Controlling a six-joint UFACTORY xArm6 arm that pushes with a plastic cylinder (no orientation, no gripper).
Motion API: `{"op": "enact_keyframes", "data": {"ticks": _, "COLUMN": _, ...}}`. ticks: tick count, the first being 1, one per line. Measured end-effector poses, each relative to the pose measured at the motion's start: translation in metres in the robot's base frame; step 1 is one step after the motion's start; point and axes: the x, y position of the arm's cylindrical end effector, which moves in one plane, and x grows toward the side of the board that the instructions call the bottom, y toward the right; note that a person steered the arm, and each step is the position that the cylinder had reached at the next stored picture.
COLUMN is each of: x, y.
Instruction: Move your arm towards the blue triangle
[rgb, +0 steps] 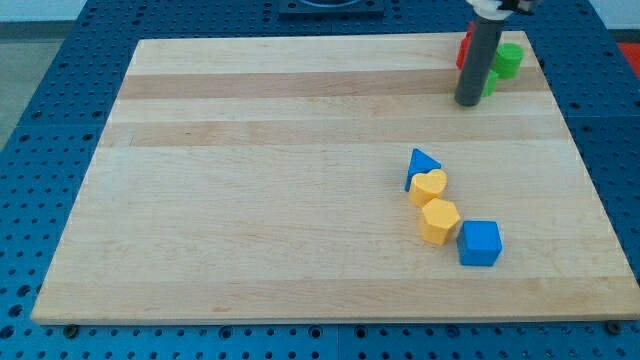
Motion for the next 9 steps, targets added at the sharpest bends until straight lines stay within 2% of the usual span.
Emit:
{"op": "enact_keyframes", "data": {"ticks": 4, "x": -0.021, "y": 0.002}}
{"op": "enact_keyframes", "data": {"ticks": 5, "x": 0.005, "y": 0.008}}
{"op": "enact_keyframes", "data": {"ticks": 9, "x": 0.163, "y": 0.01}}
